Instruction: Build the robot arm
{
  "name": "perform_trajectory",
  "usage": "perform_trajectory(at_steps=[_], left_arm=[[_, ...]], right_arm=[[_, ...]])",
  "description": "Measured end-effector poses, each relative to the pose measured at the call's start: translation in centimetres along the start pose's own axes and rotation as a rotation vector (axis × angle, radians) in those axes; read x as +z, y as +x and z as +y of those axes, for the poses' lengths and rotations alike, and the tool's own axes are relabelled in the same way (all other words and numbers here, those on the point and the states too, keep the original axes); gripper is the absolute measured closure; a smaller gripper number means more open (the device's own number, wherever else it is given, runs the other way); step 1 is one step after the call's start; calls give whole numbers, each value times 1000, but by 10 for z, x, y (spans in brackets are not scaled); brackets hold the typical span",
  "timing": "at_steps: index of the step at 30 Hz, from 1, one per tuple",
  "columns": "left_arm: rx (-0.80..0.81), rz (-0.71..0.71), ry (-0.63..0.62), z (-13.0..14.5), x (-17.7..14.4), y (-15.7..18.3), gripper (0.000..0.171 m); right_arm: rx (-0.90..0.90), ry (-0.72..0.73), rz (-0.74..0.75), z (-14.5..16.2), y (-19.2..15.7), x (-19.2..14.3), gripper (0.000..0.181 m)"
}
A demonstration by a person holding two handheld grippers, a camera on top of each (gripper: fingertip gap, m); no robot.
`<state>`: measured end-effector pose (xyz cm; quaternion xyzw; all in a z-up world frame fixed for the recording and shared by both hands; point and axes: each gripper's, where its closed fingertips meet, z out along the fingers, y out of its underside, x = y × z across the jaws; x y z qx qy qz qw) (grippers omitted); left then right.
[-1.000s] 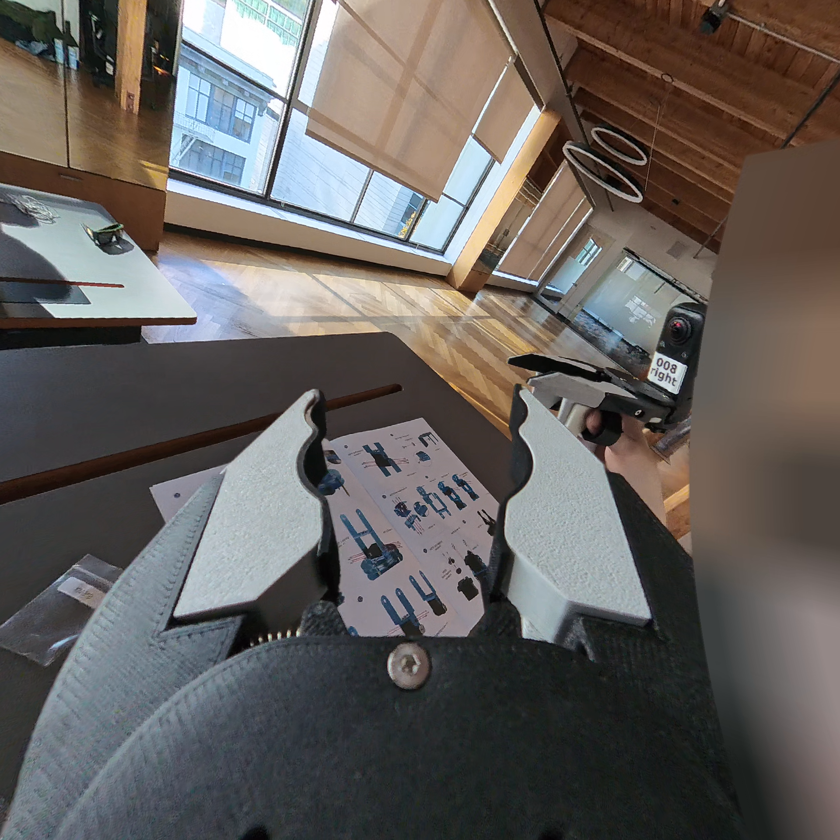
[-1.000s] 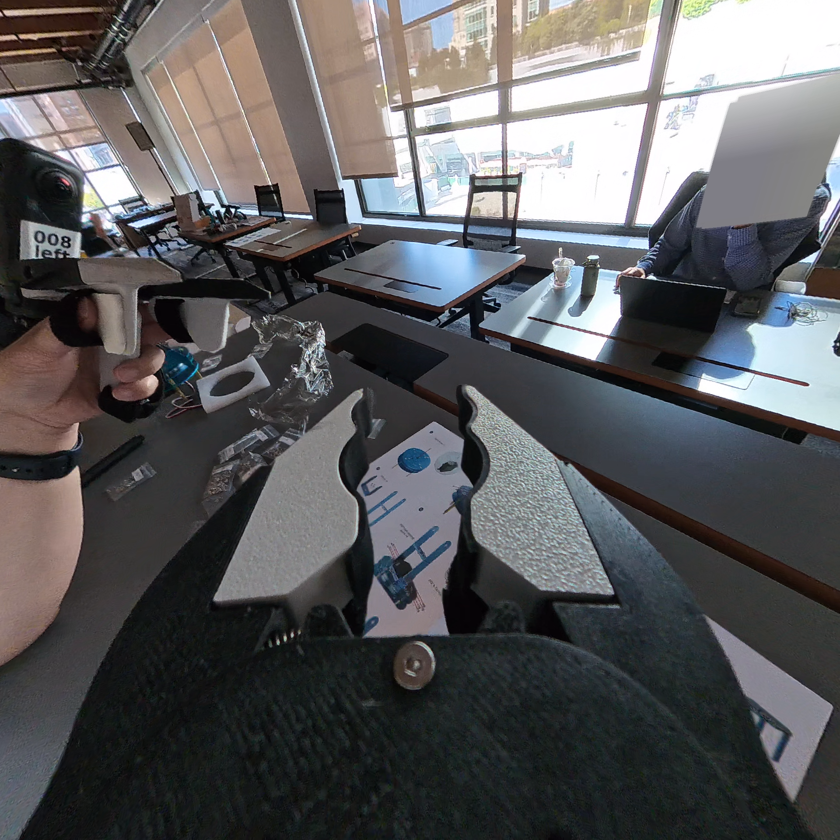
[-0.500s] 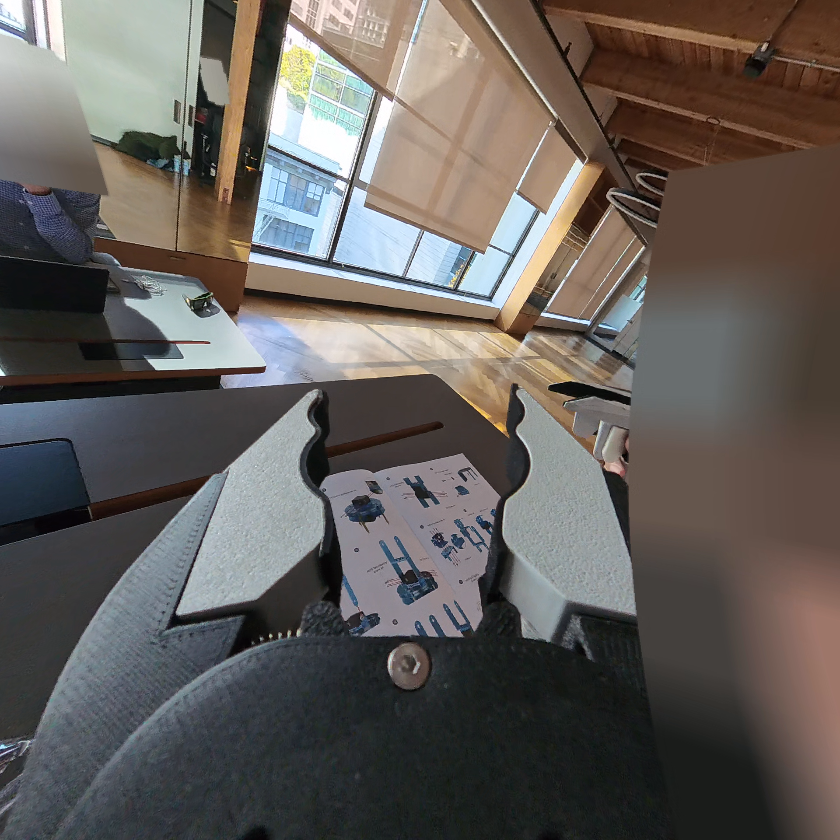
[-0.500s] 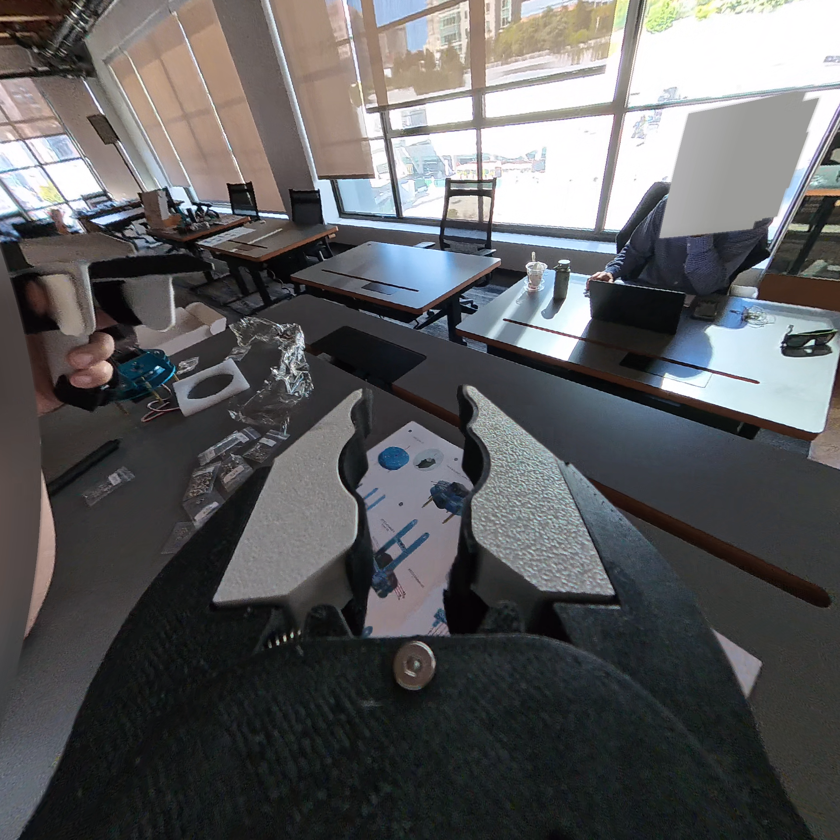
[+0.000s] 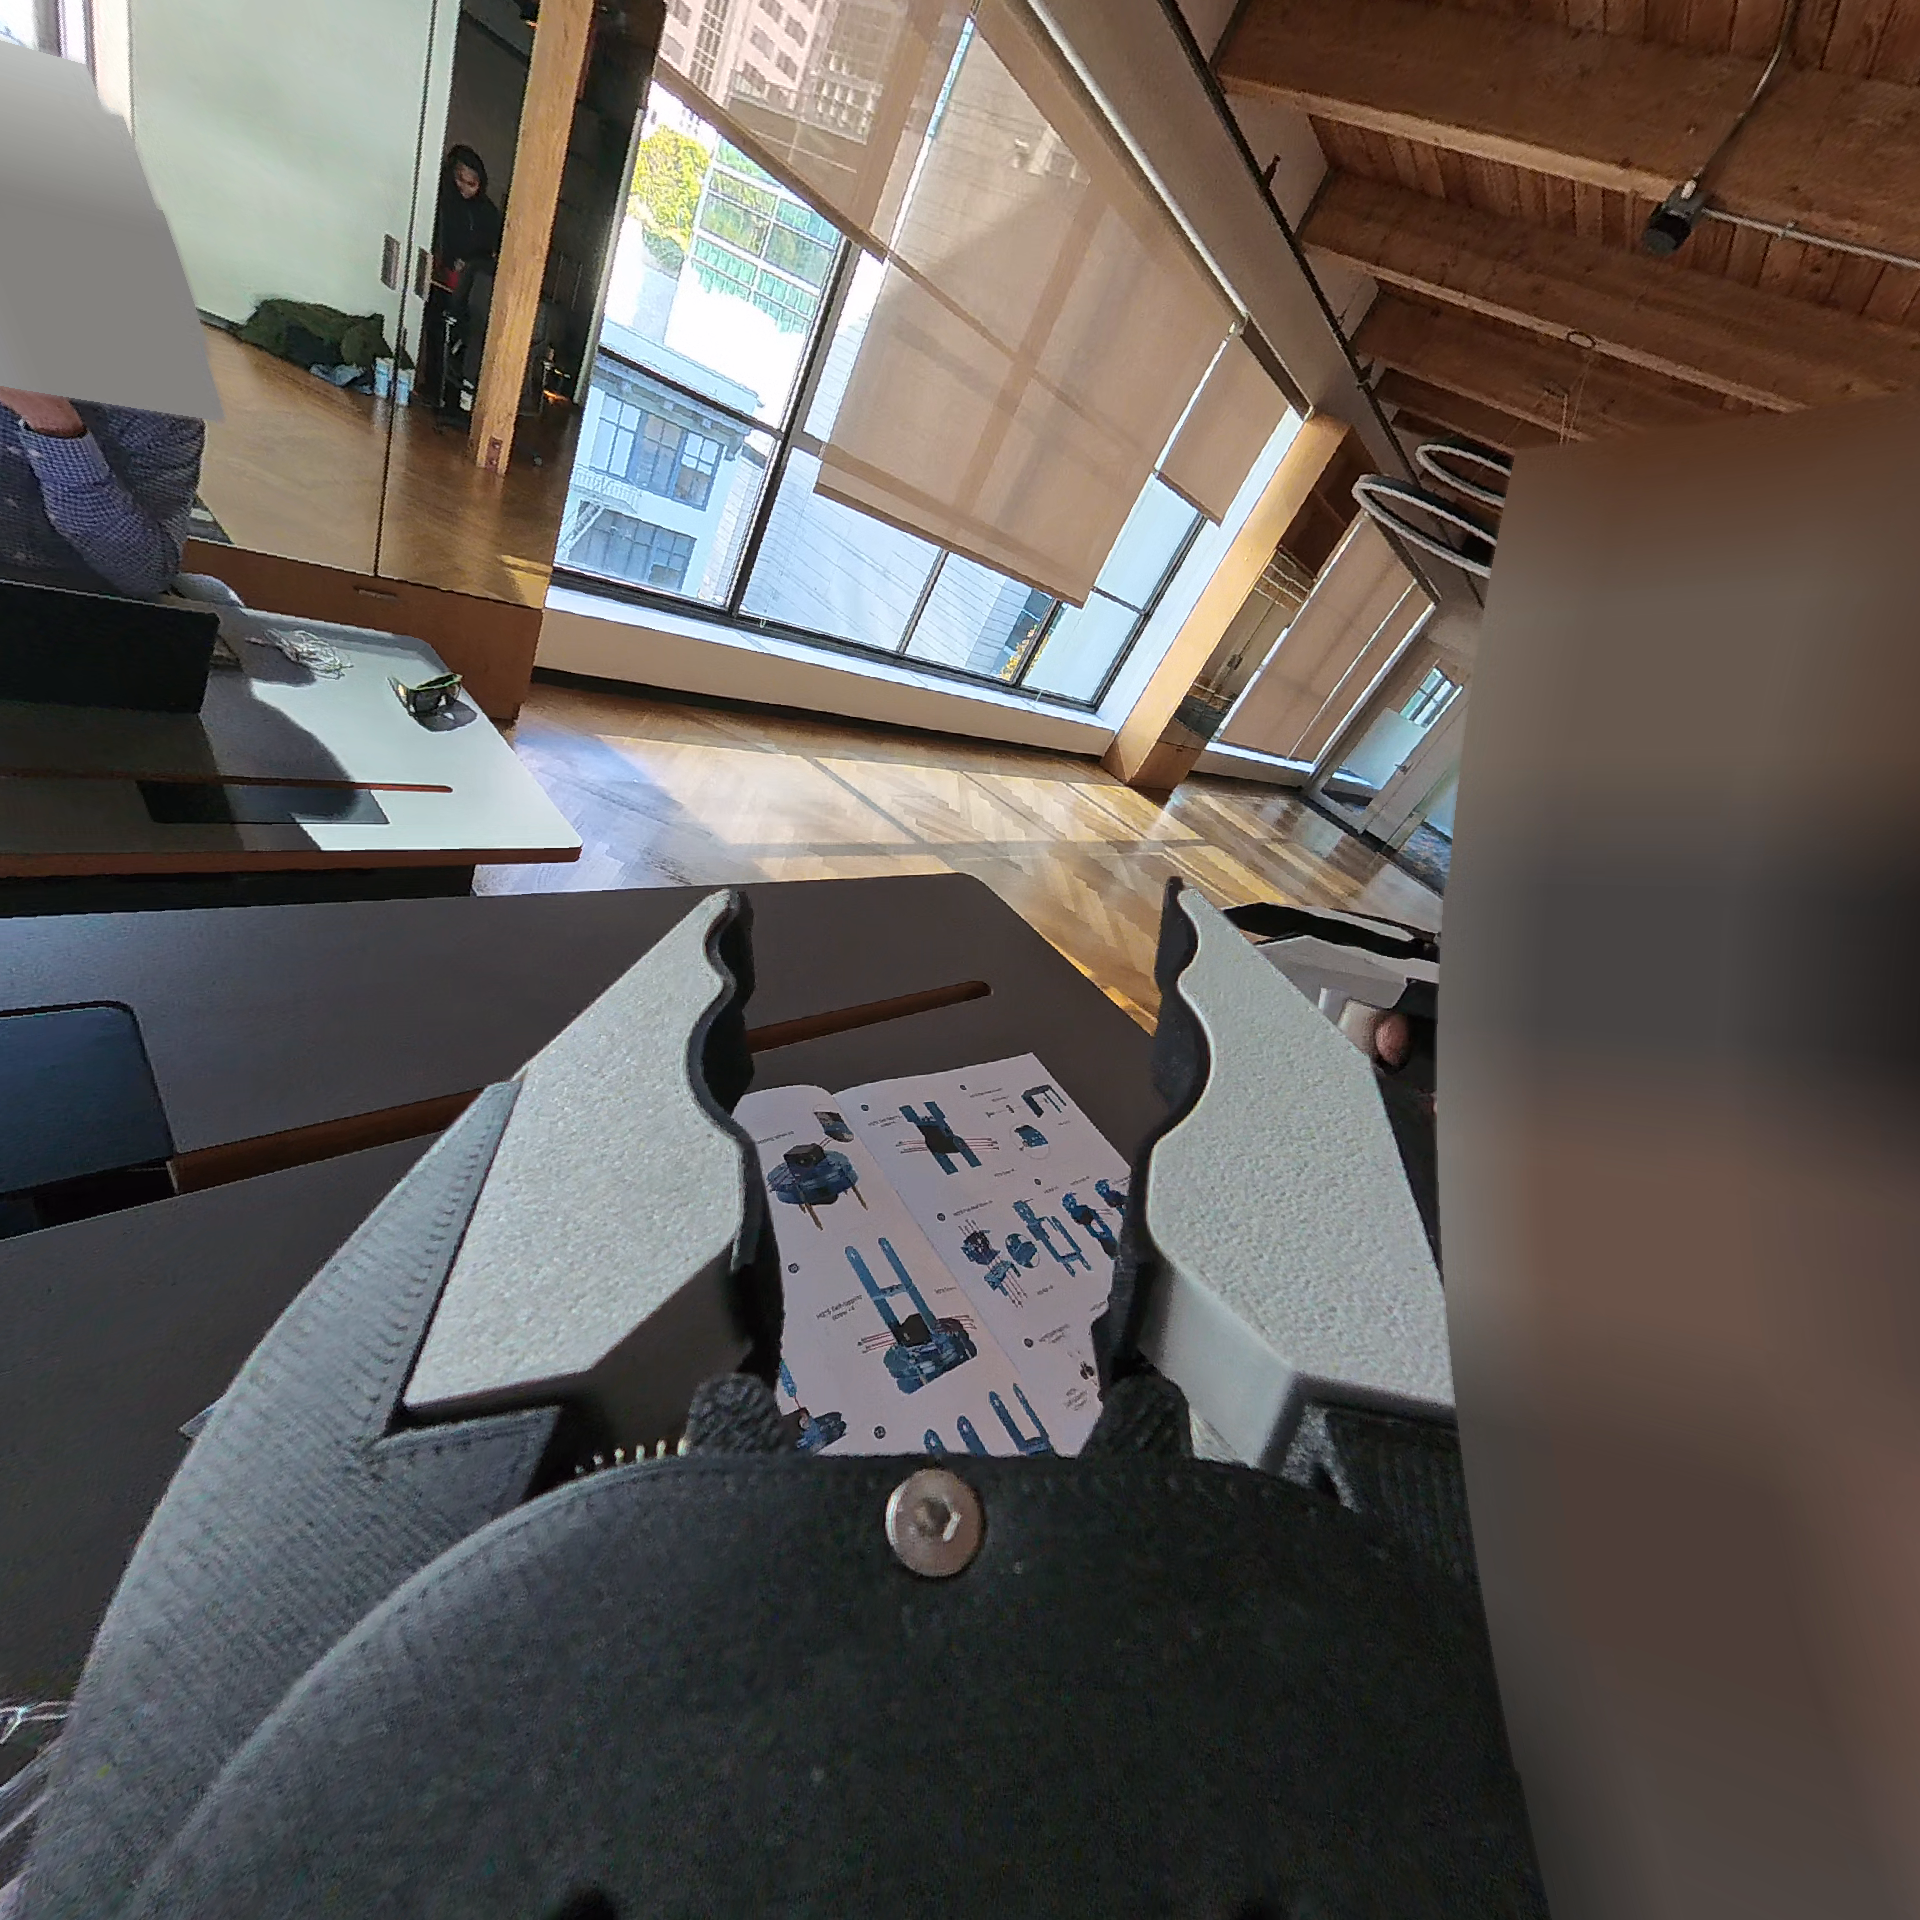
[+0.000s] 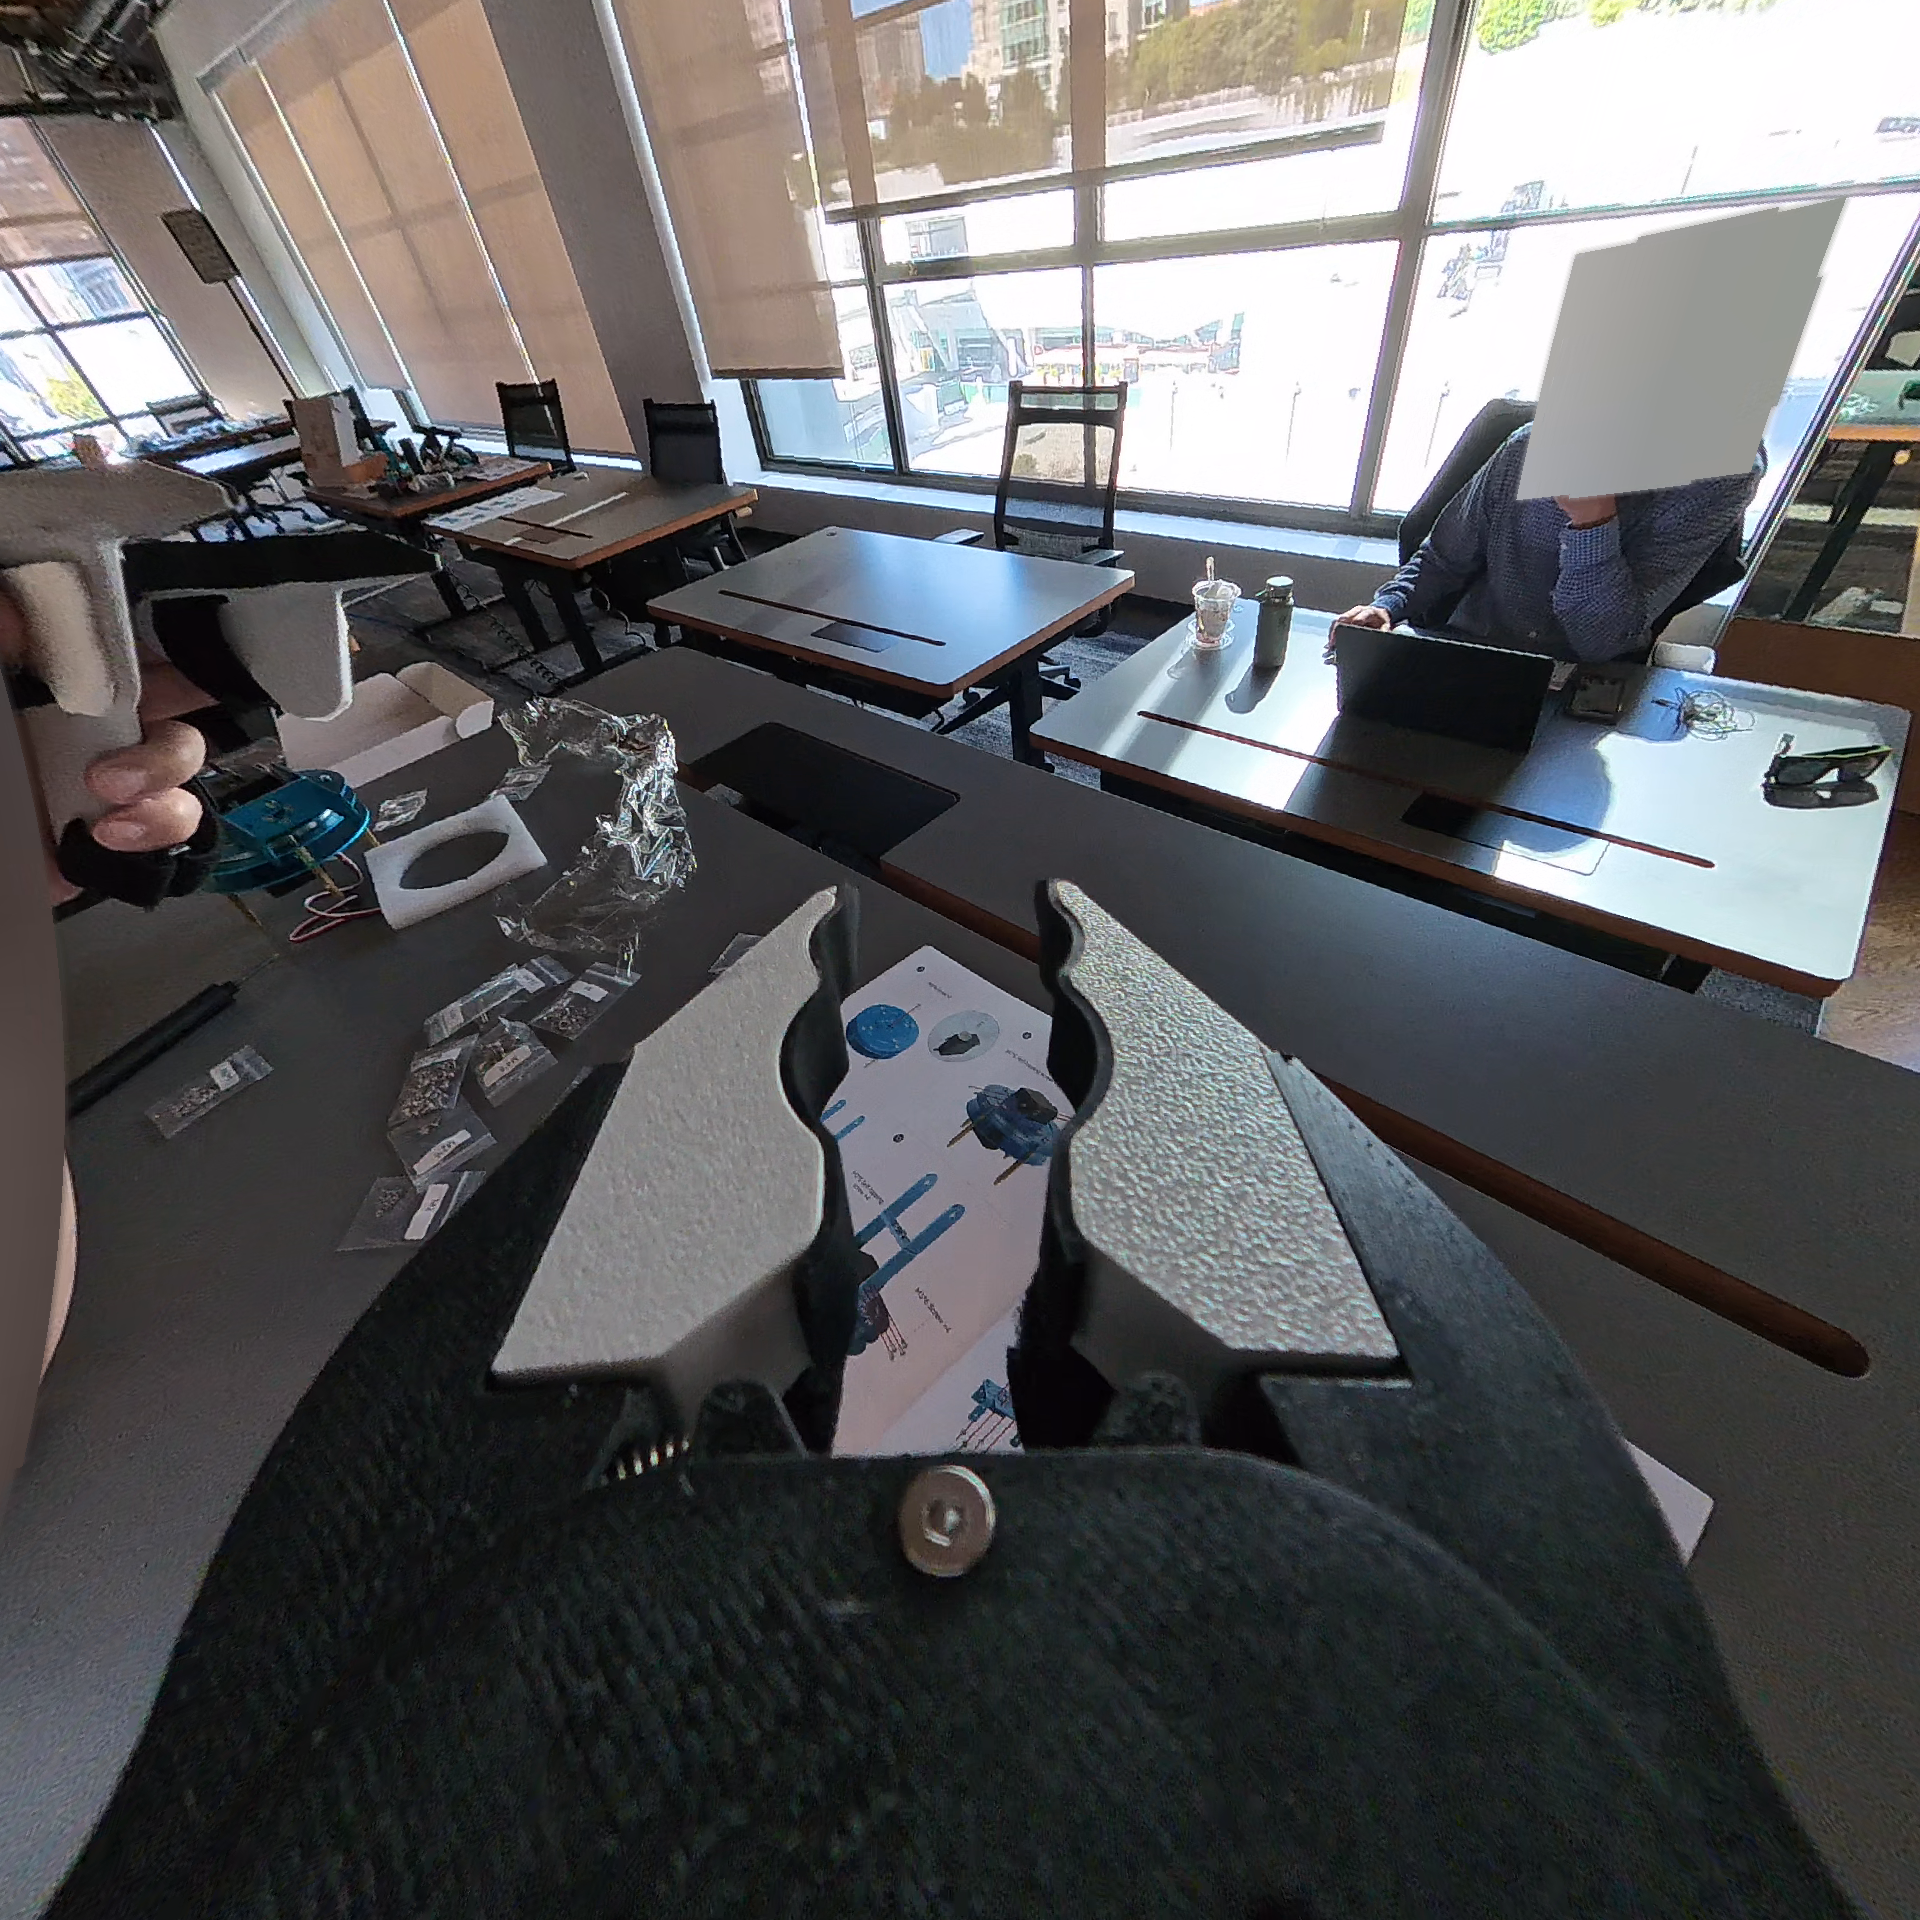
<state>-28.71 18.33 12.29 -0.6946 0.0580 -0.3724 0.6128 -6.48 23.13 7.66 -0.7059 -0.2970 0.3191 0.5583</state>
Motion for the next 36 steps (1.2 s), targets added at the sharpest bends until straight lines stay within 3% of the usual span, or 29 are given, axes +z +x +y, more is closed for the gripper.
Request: perform_trajectory(at_steps=[27, 36], left_arm=[[2, -9, 1, -2, -3, 0, 94], [23, -31, 2, -4, -5, 1, 94]], right_arm=[[-1, 2, 9, -1, 3, -1, 148], [32, -56, 83, 10, 34, -10, 144]])
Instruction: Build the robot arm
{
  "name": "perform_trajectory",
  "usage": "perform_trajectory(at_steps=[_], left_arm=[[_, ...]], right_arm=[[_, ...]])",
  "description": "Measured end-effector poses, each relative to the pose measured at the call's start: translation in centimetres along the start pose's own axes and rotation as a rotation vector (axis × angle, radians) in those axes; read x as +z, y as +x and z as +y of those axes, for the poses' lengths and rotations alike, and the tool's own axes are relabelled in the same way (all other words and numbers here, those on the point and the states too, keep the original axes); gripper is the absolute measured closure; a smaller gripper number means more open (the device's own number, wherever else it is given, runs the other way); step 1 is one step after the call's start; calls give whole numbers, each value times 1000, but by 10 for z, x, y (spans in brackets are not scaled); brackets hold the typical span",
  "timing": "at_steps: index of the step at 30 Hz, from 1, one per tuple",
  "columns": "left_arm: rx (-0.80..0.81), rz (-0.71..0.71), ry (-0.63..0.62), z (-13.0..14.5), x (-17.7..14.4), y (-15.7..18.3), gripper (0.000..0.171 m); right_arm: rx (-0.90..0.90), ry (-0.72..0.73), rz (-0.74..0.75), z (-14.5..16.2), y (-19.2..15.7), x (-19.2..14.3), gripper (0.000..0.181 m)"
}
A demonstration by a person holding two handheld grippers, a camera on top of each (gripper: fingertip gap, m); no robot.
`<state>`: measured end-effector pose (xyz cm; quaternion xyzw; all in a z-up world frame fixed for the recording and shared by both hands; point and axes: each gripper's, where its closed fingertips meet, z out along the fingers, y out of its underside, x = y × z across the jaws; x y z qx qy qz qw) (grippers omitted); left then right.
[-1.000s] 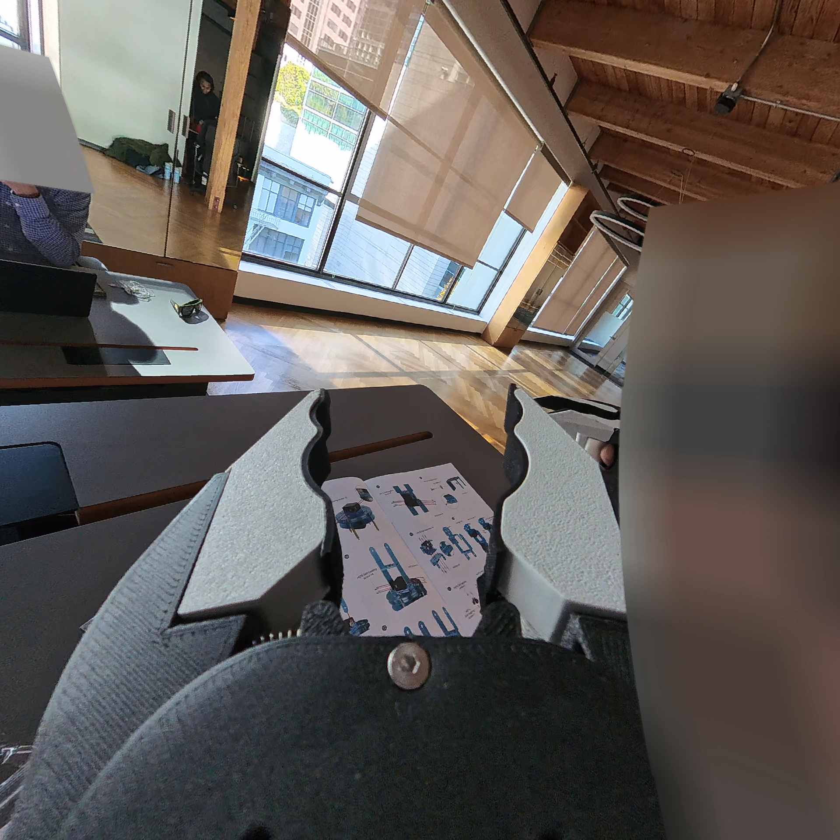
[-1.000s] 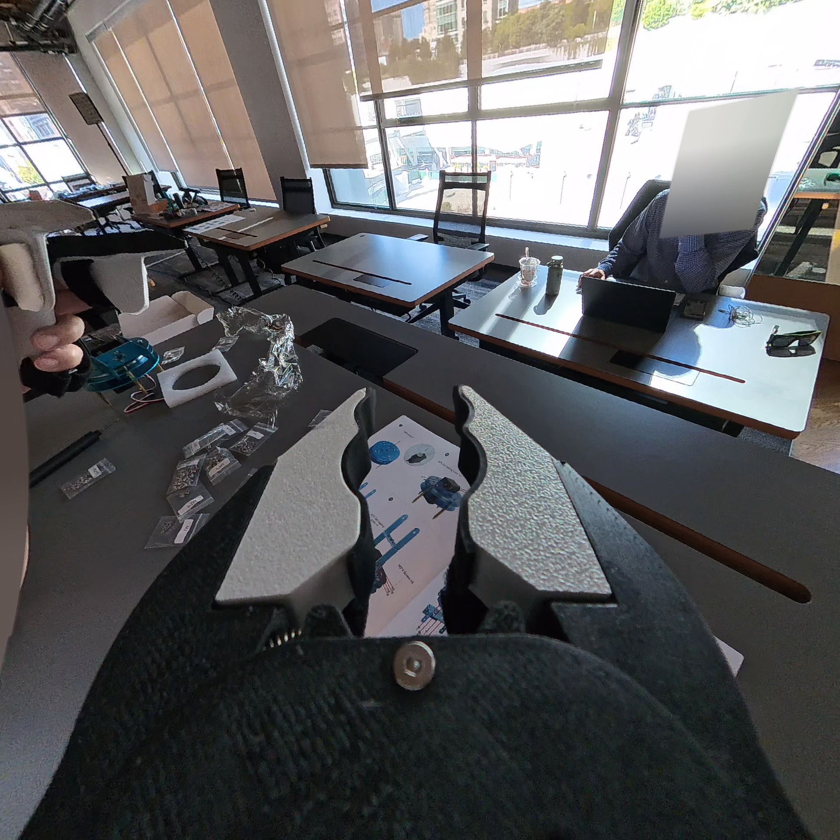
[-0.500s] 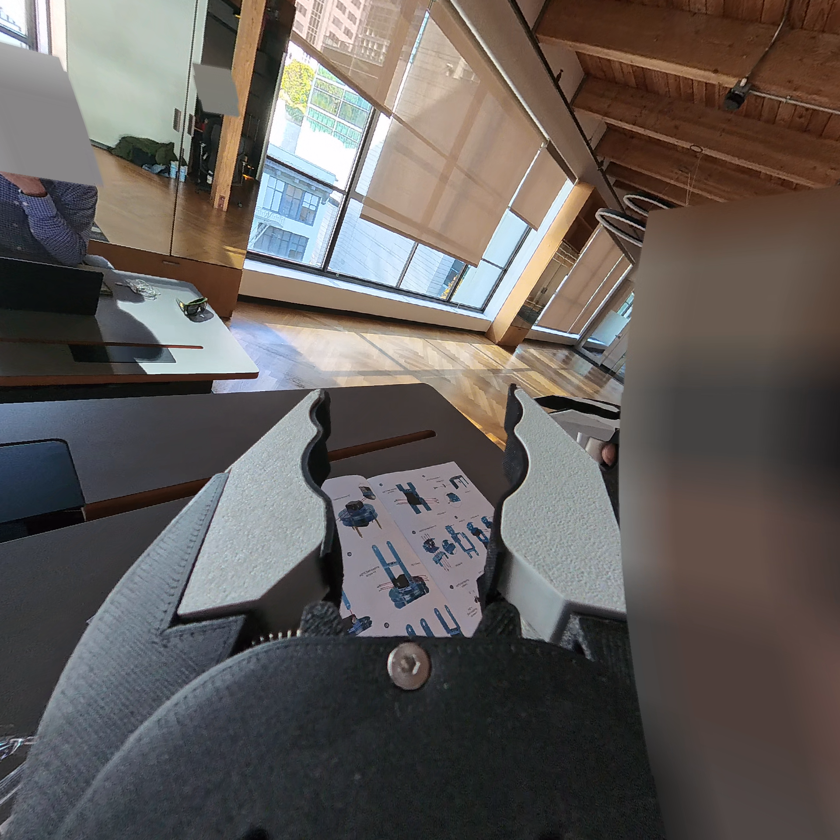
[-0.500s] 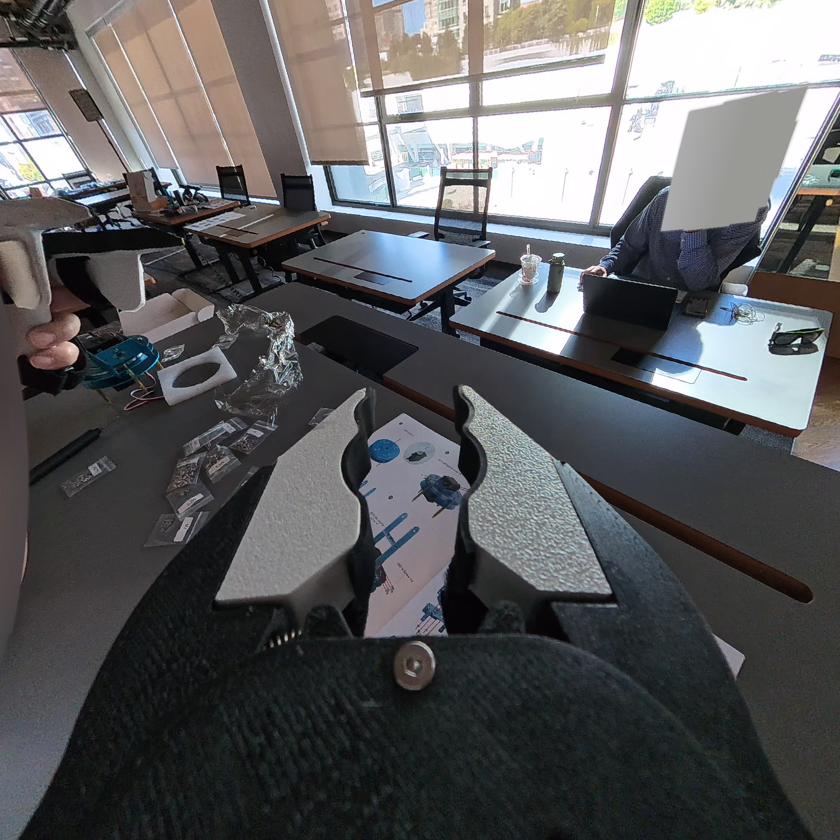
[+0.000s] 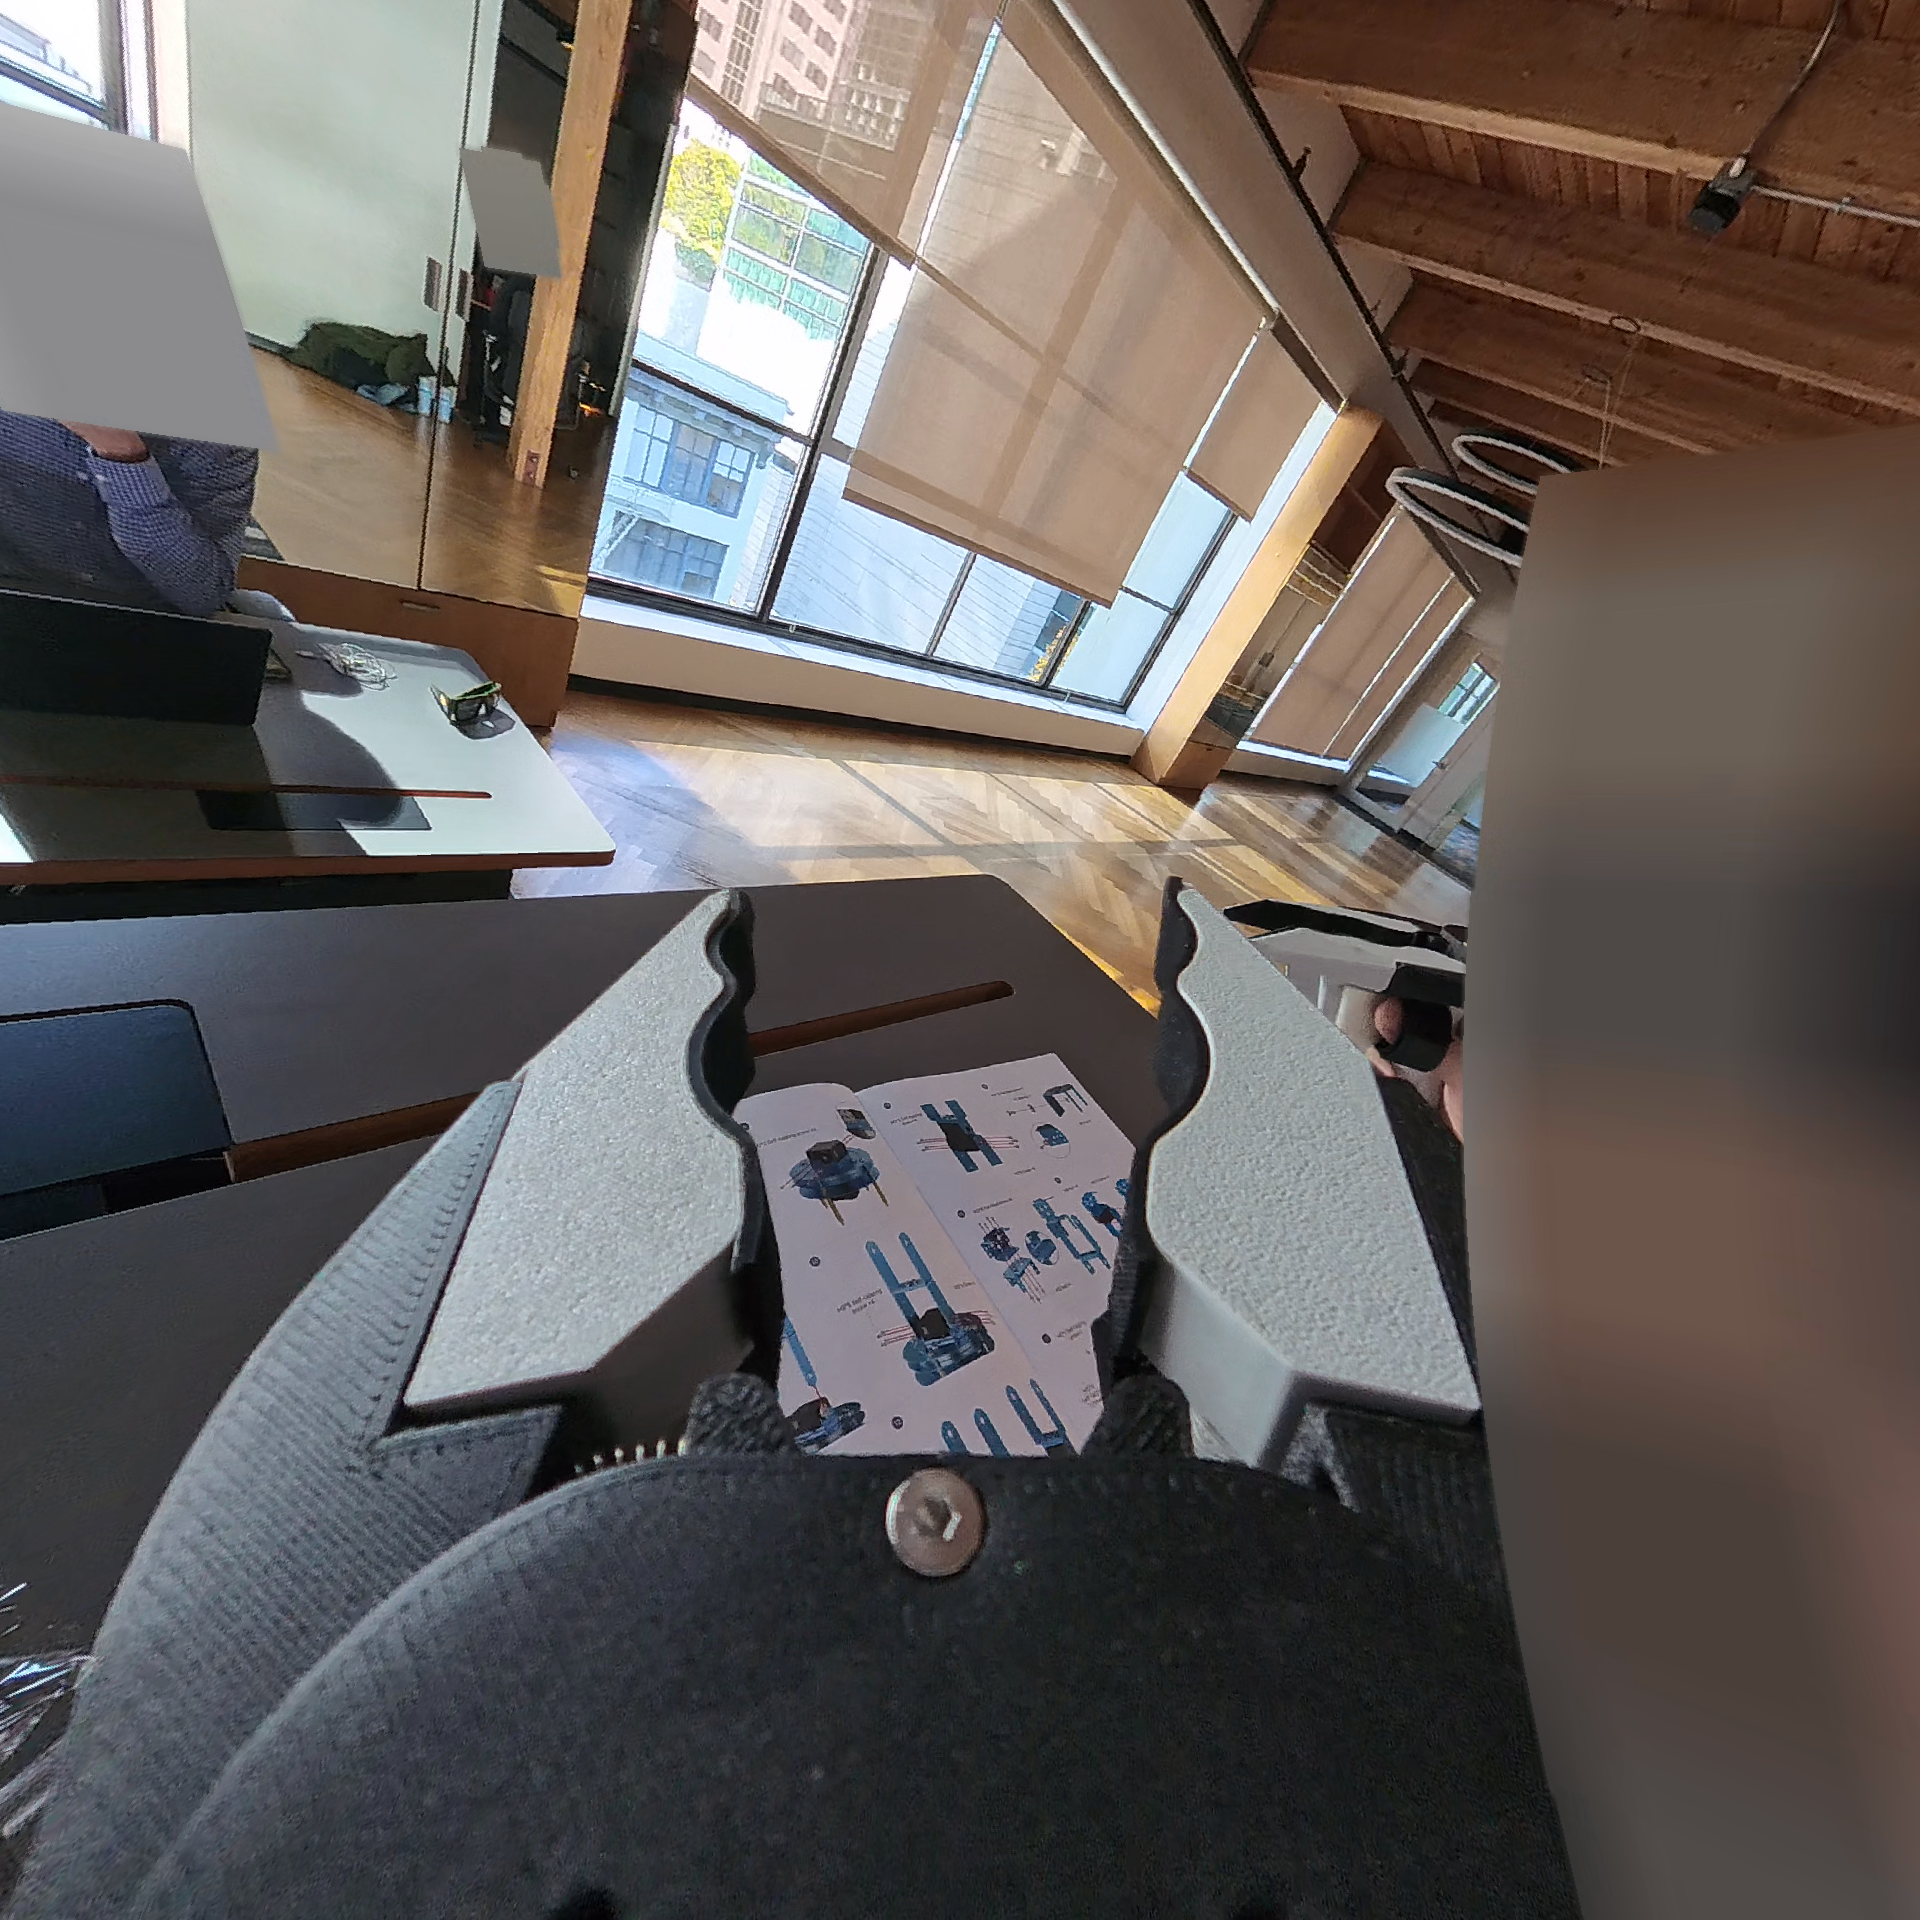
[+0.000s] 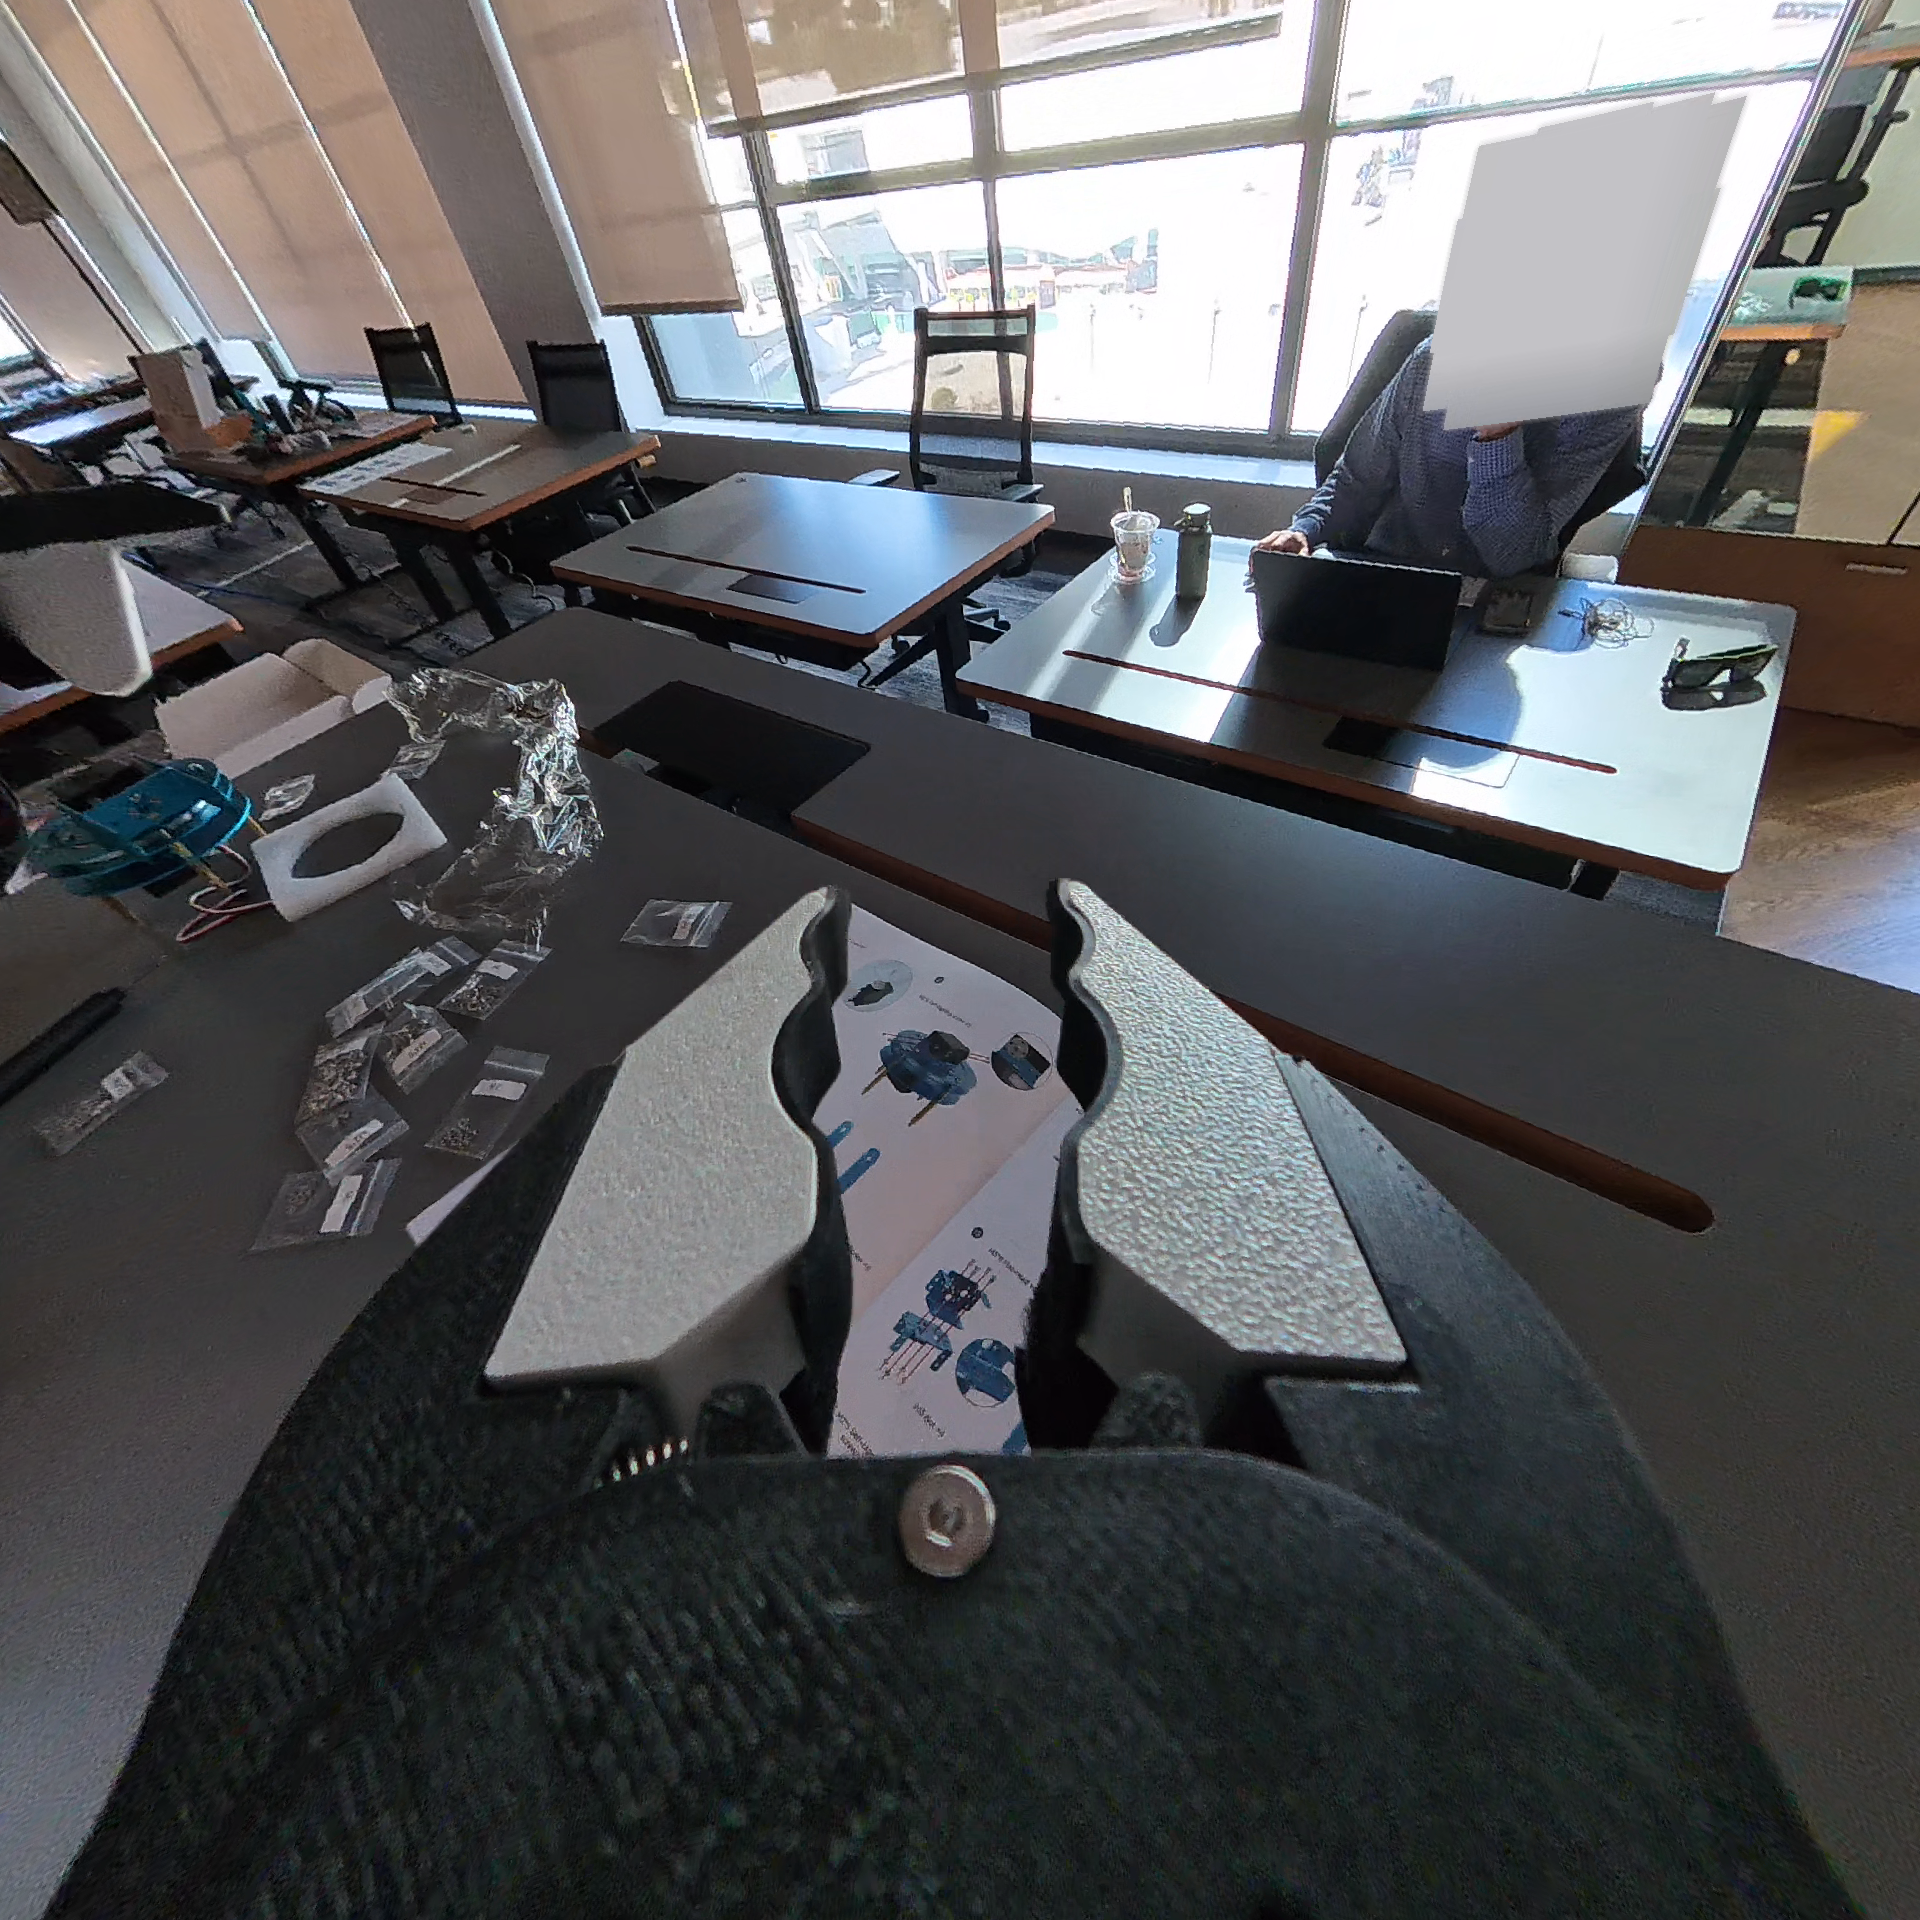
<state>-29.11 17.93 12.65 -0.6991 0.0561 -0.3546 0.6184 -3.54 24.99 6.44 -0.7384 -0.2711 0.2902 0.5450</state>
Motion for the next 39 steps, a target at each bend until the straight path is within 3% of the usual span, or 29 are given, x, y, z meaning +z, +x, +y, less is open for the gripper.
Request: perform_trajectory(at_steps=[7, 17, 28, 33, 39], left_arm=[[11, -11, -28, 7, 6, -2, 94], [-68, 57, -159, 45, 39, -7, 93], [33, 74, -133, 34, 29, 26, 90], [57, 85, -143, 36, 27, 35, 90], [50, 77, -146, 35, 25, 32, 89]], right_arm=[[-7, 12, -13, -4, -3, -6, 143], [-2, 68, -96, -22, -36, -16, 141], [-109, -2, -111, -11, -72, -4, 138], [-171, -3, -44, -13, -74, -15, 140], [-125, 31, -45, -24, -66, -35, 139]])
